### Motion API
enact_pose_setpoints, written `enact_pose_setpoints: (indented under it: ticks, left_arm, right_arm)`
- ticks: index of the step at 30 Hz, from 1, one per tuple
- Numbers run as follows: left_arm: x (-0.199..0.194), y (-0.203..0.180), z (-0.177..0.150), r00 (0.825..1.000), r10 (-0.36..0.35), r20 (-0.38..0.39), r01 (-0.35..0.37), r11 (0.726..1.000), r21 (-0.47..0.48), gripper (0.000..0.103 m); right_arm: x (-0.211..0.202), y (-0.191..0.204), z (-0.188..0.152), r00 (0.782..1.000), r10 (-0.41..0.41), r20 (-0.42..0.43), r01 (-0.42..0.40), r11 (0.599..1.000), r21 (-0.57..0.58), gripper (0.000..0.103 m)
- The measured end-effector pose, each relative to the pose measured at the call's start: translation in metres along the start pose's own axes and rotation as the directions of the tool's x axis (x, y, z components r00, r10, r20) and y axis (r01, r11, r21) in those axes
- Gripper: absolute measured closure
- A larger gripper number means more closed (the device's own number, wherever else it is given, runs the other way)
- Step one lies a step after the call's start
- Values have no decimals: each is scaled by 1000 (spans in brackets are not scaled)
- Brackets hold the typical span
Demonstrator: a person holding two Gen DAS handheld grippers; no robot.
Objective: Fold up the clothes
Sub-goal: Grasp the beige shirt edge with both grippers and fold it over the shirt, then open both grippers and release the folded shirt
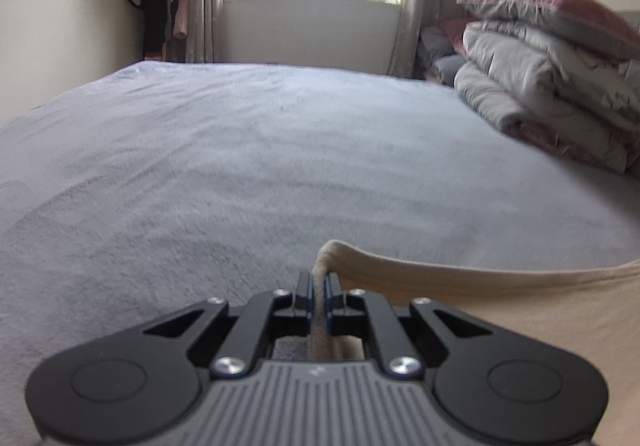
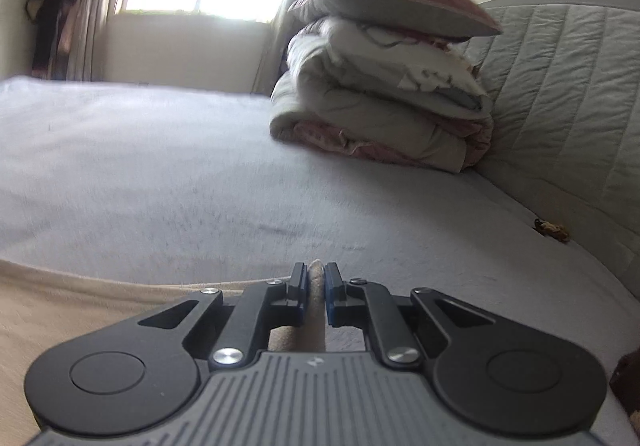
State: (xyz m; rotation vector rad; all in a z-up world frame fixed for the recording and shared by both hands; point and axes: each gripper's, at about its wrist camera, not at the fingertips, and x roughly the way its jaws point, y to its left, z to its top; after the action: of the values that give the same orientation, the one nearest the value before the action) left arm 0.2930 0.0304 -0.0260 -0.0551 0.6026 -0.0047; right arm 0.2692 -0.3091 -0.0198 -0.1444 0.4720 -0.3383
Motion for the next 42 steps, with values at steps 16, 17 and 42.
enact_pose_setpoints:
  ticks: [16,17,42]
  left_arm:
    - [-7,-4,3,997,0,-76,4,999,48,55]
    - [-13,0,4,997,-13,-77,16,999,32,50]
    - [-136,-31,-61,955,-283,-87,284,959,-8,41]
  right_arm:
    - [-2,-1,4,994,47,-101,-47,999,5,49]
    - [-6,-6,5,993,61,-99,-59,998,27,48]
    - [-163,65,-42,905,410,-111,-400,911,105,47]
